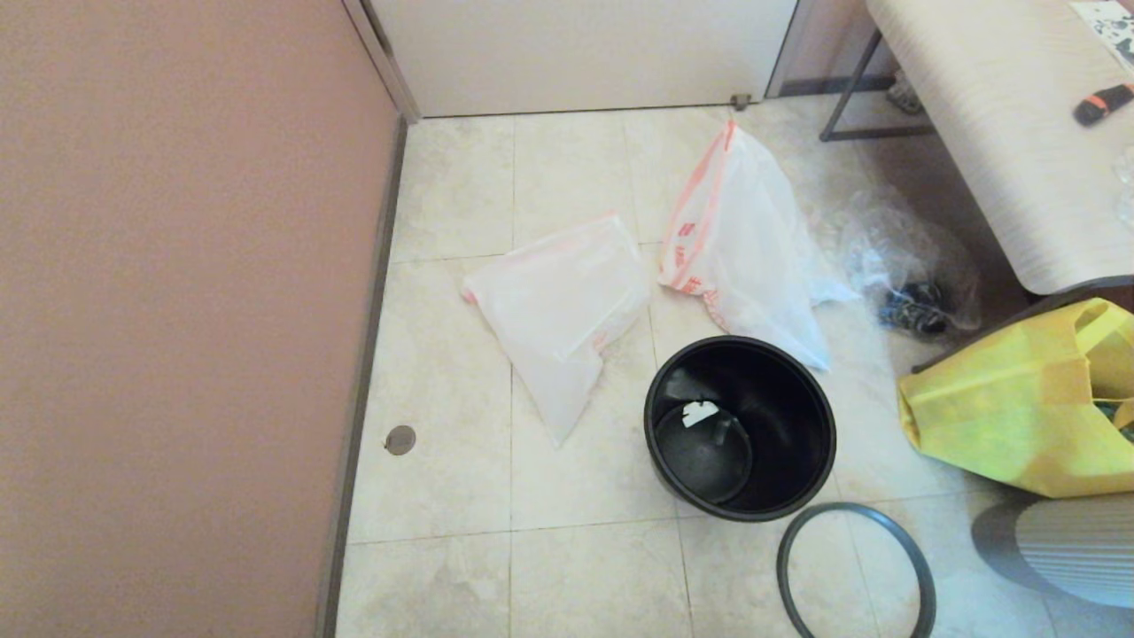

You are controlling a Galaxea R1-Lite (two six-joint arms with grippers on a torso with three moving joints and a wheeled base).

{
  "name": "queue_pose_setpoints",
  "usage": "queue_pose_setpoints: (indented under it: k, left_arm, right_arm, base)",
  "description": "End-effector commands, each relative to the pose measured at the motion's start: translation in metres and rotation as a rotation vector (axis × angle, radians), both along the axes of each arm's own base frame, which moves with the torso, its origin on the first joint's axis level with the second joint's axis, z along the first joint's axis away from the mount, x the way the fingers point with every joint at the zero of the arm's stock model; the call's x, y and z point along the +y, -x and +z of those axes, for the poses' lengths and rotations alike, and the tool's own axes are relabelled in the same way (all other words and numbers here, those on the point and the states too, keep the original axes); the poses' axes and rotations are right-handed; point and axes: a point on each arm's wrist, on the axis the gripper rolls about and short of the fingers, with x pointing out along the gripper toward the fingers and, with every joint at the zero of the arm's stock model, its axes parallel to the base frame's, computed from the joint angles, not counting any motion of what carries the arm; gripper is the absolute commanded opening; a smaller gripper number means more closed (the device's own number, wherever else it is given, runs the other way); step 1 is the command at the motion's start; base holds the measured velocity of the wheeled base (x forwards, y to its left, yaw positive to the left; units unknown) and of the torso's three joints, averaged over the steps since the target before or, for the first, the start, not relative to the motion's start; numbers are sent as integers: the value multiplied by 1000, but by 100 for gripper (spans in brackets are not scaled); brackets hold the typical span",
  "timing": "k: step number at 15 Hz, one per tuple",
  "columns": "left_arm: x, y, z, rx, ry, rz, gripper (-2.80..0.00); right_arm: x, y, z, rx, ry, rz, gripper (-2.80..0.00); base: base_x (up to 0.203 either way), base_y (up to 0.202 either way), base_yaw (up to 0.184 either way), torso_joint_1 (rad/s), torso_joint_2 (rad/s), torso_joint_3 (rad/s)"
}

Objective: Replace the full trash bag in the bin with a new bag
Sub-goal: Pick up a new trash bag

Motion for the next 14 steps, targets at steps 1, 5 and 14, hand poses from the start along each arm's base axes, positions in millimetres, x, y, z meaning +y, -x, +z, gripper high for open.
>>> queue_pose_setpoints:
  k: [1, 5, 14]
  left_arm:
    - [0, 1, -1, -7, -4, -3, -280]
    - [0, 3, 65, -78, 26, -25, -280]
    - [-2, -38, 270, -226, -59, -31, -280]
  right_arm:
    - [0, 0, 0, 2, 1, 2, -280]
    - [0, 0, 0, 2, 0, 2, -280]
    - [0, 0, 0, 2, 0, 1, -280]
  base:
    - [0, 0, 0, 0, 0, 0]
    - [0, 0, 0, 0, 0, 0]
    - [0, 0, 0, 0, 0, 0]
